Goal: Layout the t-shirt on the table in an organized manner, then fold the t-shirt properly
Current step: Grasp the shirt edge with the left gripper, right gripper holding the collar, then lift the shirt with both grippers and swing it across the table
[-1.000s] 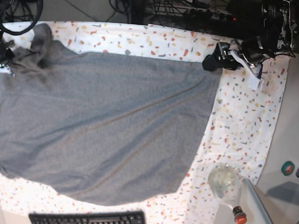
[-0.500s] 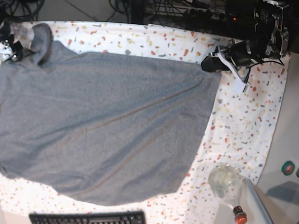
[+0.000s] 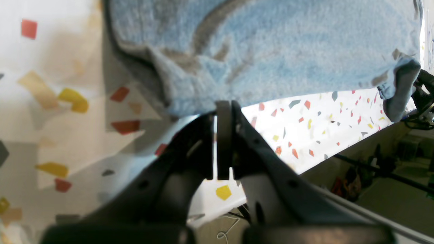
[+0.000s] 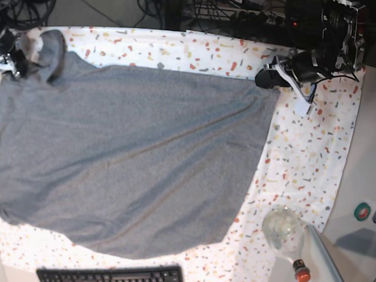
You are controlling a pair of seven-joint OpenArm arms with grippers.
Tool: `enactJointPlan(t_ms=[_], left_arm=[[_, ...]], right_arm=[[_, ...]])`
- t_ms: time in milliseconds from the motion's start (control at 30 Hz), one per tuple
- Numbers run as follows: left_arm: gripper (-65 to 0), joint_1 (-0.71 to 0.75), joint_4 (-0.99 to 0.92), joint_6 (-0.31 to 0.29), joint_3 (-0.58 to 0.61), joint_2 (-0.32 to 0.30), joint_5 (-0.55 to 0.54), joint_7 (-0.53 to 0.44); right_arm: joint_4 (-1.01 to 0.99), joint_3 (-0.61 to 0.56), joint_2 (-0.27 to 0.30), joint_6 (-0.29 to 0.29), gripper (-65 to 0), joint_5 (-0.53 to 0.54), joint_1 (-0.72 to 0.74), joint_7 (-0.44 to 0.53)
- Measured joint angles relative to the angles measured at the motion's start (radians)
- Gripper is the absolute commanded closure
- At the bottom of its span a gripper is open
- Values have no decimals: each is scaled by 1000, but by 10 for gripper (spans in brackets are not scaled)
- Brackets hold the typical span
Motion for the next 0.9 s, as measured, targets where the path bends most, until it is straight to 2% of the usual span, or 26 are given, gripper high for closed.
enactJointPlan(t_ms=[67, 233, 333, 433, 533, 600, 633, 733, 833, 900], left_arm=[[0, 0, 0, 0, 0, 0, 0, 0], [0, 1, 2, 0, 0, -10, 0, 1], [0, 35, 60, 11, -2, -31, -3, -3], [0, 92, 180, 101, 0, -53, 2, 6], [0, 118, 287, 161, 5, -76, -11, 9], [0, 104, 319, 185, 7, -97, -11, 6], [0, 83, 322, 212, 7, -97, -10, 9], [0, -23, 322, 211, 70, -99, 66, 18], [0, -181, 298, 203, 150, -92, 143, 70], [0, -327, 245, 208, 206, -80, 224, 125]], right_arm=[[-12, 32, -5, 2, 0, 9, 5, -5], [-9, 105, -21, 3, 0, 9, 13, -51], [76, 153, -27, -11, 0, -23, -14, -187], [220, 183, -35, -19, 0, -40, -46, -310], [335, 203, -40, -17, 0, -21, -37, -341], [355, 192, -34, -63, 0, -13, -25, -337], [350, 172, -26, -110, 0, -36, -11, -344], [284, 81, 56, -153, 0, -31, 67, -351], [156, 0, 158, -196, 0, -43, 247, -334], [52, -50, 218, -200, 0, -71, 392, -332]])
